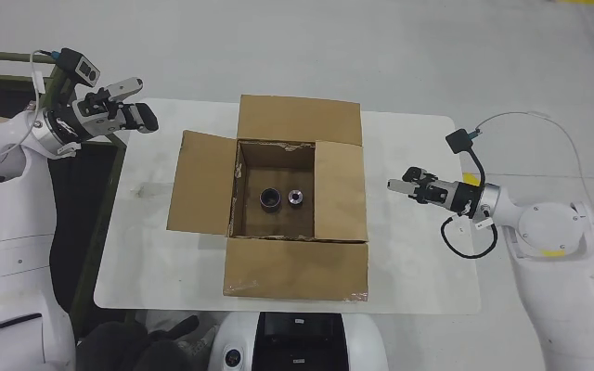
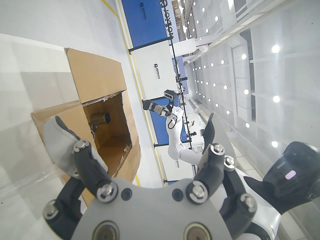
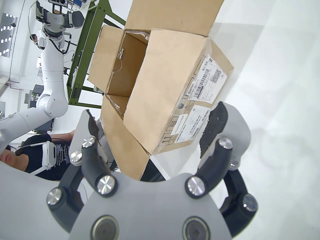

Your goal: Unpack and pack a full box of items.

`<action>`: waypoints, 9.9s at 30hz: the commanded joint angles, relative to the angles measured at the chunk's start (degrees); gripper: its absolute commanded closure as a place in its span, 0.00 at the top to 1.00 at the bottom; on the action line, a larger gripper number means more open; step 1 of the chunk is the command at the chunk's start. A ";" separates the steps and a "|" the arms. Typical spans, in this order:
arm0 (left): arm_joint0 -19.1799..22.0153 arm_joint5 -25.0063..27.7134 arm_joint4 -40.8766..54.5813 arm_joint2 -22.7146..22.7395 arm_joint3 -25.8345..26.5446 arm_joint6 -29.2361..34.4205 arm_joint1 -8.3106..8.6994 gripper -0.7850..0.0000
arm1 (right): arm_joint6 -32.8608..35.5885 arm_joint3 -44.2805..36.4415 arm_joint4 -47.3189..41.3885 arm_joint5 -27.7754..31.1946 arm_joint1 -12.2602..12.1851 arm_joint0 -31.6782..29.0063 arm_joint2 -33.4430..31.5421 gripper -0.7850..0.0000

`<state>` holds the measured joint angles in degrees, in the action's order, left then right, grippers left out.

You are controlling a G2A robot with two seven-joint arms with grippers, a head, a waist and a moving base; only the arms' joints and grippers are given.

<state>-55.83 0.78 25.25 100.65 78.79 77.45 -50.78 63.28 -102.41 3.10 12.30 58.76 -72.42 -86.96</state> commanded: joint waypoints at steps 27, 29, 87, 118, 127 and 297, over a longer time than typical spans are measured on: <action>-4.02 6.10 -4.87 -2.80 -1.05 -6.56 0.19 1.00 | 0.00 0.00 0.00 0.00 0.00 0.00 0.00 1.00; -4.60 7.42 -6.01 -3.82 -1.65 -6.99 0.17 1.00 | 0.00 0.00 0.00 0.00 0.00 0.00 0.00 1.00; 2.24 7.67 2.29 -28.53 9.98 -7.20 -2.50 1.00 | 0.00 0.00 0.00 0.00 0.00 0.00 0.00 1.00; 0.72 8.88 -6.42 -31.94 7.97 -10.68 -2.74 1.00 | 0.00 0.00 0.00 0.00 0.00 0.00 0.00 1.00; 0.42 9.33 0.78 -25.36 6.51 -11.44 -2.03 1.00 | 0.00 0.00 0.00 0.00 0.00 0.00 0.00 1.00; 4.01 2.76 -0.74 -27.25 -4.73 -3.83 -4.25 1.00 | 0.00 0.00 0.00 0.00 0.00 0.00 0.00 1.00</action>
<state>-51.81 3.54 24.51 73.40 74.05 73.62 -55.03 63.28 -102.41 3.10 12.30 58.76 -72.42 -86.96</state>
